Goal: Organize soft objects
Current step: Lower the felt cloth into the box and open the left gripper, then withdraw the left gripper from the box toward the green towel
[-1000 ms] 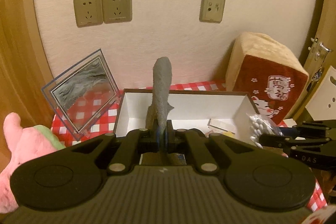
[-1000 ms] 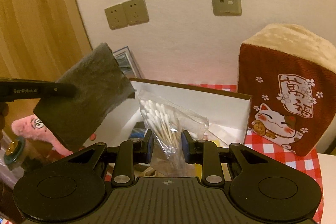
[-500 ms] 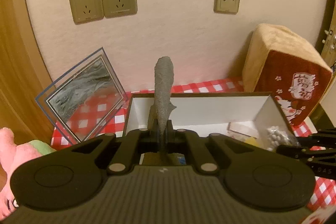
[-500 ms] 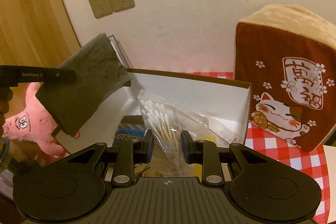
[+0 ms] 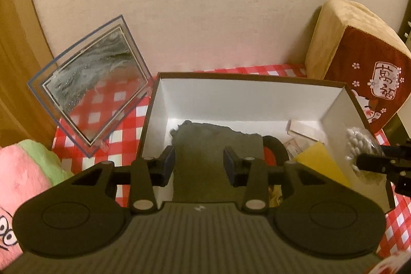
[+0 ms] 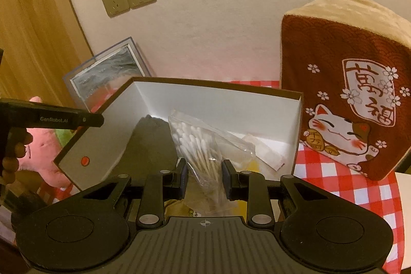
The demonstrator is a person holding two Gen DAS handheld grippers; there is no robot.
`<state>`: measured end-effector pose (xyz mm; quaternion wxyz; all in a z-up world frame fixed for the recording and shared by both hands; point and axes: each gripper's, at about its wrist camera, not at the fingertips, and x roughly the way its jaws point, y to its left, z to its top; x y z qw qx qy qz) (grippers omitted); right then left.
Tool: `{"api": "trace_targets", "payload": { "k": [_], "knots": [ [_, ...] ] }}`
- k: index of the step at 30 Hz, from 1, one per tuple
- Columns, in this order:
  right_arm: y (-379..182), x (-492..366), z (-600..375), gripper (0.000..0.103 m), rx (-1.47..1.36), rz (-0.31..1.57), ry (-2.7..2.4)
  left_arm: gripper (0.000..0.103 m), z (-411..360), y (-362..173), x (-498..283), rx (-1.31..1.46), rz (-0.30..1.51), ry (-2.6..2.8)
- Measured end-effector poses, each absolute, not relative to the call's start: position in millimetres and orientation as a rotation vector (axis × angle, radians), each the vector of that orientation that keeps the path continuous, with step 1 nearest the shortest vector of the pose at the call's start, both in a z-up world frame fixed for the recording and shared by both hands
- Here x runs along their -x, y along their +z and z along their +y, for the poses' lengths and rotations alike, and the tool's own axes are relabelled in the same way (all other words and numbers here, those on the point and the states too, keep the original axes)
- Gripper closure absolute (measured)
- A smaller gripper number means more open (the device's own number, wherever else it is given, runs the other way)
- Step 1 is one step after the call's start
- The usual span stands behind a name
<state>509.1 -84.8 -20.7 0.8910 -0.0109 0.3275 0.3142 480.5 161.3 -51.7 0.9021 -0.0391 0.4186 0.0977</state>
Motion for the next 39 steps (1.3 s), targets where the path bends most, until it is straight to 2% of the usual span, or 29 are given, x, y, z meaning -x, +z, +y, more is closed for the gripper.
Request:
{"api": "trace_targets", "payload": {
  "k": [12, 13, 15, 16, 17, 22, 30, 39],
  "knots": [
    [-14.1, -512.5, -81.5, 0.075, -0.023, 0.636, 0.665, 0.065, 152.5, -50.3, -477.9, 0.111, 0.884, 0.175],
    [-11.9, -514.1, -81.6, 0.072, -0.041, 0.620, 0.665, 0.065, 152.0, -50.1, -477.7, 0.115, 0.885, 0.174],
    [-6.6, -517.4, -81.4, 0.052, -0.073, 0.598, 0.657, 0.065, 150.8, -49.3, -476.7, 0.118, 0.883, 0.171],
    [-3.5, -517.9, -81.7, 0.032, -0.086, 0.582, 0.647, 0.064, 150.2, -48.8, -476.5, 0.115, 0.888, 0.175],
    [-0.2, -517.1, -83.3, 0.025, -0.104, 0.553, 0.638, 0.064, 149.6, -48.1, -475.6, 0.117, 0.887, 0.174],
    [9.1, -516.1, -89.0, 0.024, -0.121, 0.525, 0.634, 0.059, 147.1, -44.5, -469.5, 0.134, 0.879, 0.170],
    [-3.0, -503.8, -102.7, 0.024, -0.102, 0.591, 0.611, 0.057, 140.8, -41.9, -453.9, 0.164, 0.887, 0.175],
    [-14.7, -471.8, -124.8, 0.024, -0.159, 0.634, 0.591, 0.056, 136.7, -39.8, -418.5, 0.235, 0.887, 0.192]
  ]
}}
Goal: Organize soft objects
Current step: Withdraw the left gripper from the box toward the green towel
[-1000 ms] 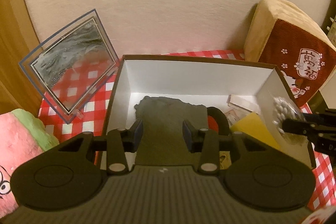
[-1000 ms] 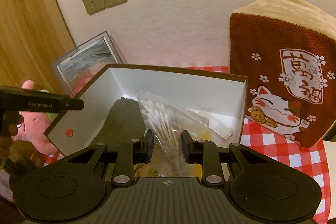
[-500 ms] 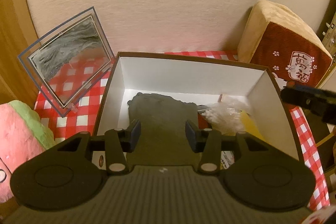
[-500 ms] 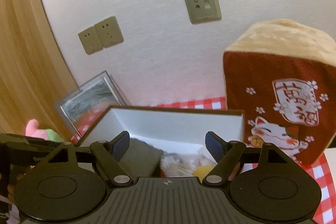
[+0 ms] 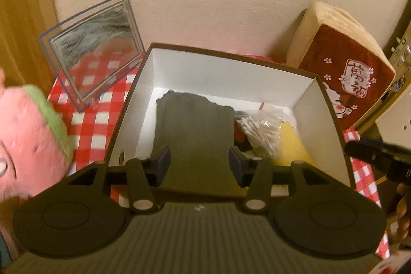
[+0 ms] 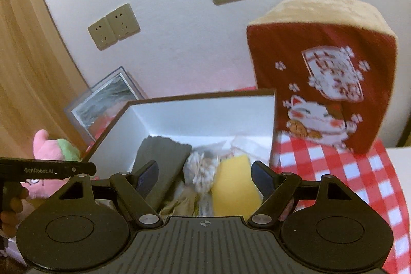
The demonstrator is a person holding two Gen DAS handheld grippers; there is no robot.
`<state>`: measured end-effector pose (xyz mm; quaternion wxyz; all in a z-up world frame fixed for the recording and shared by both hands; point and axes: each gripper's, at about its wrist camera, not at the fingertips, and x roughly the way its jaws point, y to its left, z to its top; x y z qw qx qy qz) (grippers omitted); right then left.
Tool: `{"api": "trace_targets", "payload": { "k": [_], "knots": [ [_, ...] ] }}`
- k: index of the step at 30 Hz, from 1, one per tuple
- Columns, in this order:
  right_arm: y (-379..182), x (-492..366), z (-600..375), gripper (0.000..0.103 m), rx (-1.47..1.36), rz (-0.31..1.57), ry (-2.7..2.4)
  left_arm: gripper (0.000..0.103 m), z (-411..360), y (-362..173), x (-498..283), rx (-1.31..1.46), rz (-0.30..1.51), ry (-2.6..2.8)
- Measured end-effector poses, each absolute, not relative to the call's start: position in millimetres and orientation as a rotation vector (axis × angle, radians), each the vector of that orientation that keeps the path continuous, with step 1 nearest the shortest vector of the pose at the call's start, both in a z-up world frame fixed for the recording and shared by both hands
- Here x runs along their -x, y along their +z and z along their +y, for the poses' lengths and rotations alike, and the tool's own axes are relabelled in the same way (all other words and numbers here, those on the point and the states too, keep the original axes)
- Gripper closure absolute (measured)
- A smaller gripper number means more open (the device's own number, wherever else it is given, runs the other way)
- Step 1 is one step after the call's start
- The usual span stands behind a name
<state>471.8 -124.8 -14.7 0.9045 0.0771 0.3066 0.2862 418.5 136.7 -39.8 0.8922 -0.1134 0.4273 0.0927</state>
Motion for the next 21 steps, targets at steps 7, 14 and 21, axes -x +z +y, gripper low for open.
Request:
{"api": "trace_targets", "payload": {
  "k": [7, 14, 21],
  "knots": [
    [-19.9, -437.5, -142.6, 0.024, -0.168, 0.646, 0.581, 0.056, 130.5, -39.0, -376.5, 0.274, 0.885, 0.224],
    [-25.9, -404.2, -155.1, 0.024, -0.155, 0.665, 0.573, 0.056, 115.6, -46.1, -341.5, 0.277, 0.920, 0.223],
    [-38.5, -373.8, -161.5, 0.024, -0.151, 0.708, 0.575, 0.056, 99.9, -57.3, -313.9, 0.275, 0.964, 0.218]
  ]
}}
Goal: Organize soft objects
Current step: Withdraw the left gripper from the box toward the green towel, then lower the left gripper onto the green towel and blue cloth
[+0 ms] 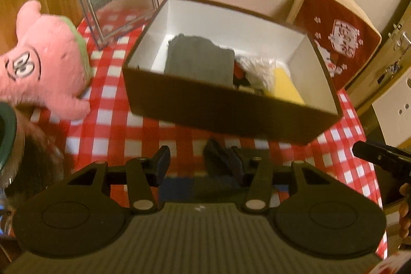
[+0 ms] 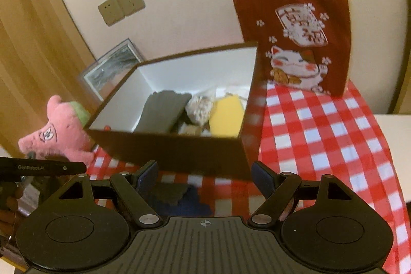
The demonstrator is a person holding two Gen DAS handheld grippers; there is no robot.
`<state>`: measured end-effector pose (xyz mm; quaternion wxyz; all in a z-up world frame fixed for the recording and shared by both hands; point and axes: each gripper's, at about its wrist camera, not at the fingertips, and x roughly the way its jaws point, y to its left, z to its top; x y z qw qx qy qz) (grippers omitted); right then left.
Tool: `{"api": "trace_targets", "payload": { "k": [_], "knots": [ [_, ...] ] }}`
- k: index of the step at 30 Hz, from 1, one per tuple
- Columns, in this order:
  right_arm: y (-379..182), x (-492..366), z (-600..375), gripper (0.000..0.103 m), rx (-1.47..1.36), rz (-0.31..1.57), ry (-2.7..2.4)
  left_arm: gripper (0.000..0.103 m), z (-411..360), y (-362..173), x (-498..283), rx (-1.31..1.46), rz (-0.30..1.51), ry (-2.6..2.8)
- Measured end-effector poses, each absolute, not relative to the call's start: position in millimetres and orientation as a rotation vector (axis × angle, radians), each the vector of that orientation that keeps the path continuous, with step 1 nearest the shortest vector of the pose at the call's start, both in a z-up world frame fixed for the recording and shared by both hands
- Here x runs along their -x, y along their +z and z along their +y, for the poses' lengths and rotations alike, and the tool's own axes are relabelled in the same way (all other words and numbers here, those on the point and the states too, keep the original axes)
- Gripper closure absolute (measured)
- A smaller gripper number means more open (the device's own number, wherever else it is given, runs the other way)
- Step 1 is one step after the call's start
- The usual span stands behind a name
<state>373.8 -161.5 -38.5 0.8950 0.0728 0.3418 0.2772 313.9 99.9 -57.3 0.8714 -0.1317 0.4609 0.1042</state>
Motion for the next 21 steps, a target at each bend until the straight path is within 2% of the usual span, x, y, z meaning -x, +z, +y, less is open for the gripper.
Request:
{"api": "trace_targets", "payload": {
  "k": [21],
  "knots": [
    [-90.9, -317.9, -181.1, 0.024, -0.087, 0.850, 0.490, 0.052, 66.3, -128.0, -241.4, 0.276, 1.124, 0.180]
  ]
}}
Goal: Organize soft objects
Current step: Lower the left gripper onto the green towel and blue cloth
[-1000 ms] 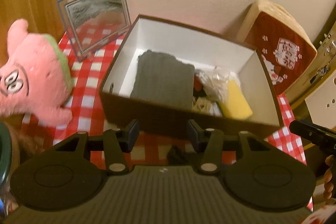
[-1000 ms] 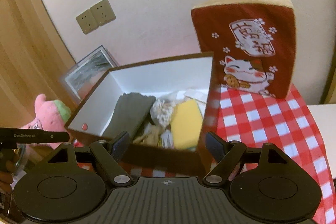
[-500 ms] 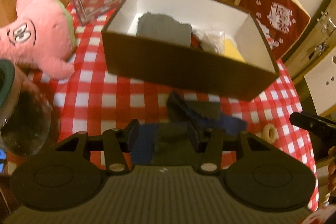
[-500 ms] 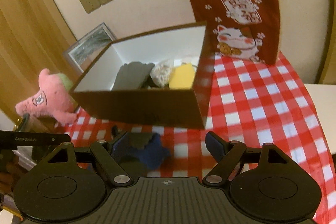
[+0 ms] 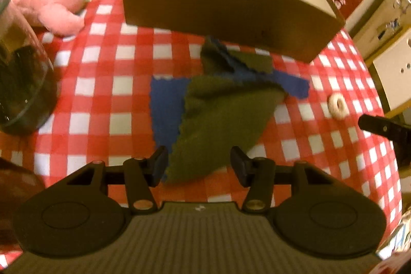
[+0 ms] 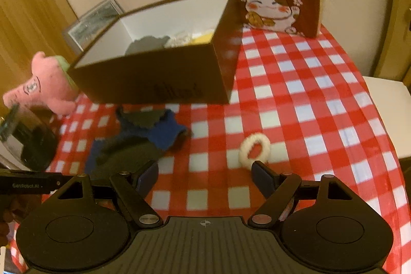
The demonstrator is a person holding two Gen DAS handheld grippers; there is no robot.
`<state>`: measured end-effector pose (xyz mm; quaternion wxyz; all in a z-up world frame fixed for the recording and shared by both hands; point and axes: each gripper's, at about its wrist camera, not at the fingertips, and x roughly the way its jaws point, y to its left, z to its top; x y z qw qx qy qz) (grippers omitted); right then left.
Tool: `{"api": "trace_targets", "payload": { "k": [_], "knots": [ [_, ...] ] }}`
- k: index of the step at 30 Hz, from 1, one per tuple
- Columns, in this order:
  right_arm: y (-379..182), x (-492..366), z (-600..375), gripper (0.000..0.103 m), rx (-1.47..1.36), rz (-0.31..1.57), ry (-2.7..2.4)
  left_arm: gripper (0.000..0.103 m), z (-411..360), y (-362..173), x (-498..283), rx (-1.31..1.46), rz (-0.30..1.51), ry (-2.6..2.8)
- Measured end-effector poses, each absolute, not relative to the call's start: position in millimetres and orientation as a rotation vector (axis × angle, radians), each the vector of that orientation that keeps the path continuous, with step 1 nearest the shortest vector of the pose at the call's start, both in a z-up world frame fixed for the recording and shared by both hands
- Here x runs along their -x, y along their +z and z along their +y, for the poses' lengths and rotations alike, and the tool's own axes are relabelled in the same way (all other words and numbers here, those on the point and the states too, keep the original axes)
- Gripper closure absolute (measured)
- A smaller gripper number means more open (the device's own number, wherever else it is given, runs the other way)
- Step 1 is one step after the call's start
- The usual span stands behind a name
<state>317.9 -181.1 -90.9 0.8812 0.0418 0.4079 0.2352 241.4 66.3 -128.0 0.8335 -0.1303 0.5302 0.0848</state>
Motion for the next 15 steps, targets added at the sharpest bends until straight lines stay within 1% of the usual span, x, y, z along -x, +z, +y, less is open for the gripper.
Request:
{"api": "trace_targets", "payload": {
  "k": [8, 15],
  "knots": [
    [-105.8, -310.5, -186.4, 0.024, -0.069, 0.886, 0.464, 0.052, 62.3, -149.1, -225.6, 0.307, 1.156, 0.198],
    [-116.6, -310.7, -191.7, 0.024, -0.048, 0.908, 0.440, 0.051, 67.2, -160.2, -222.9, 0.330, 1.148, 0.238]
  ]
}}
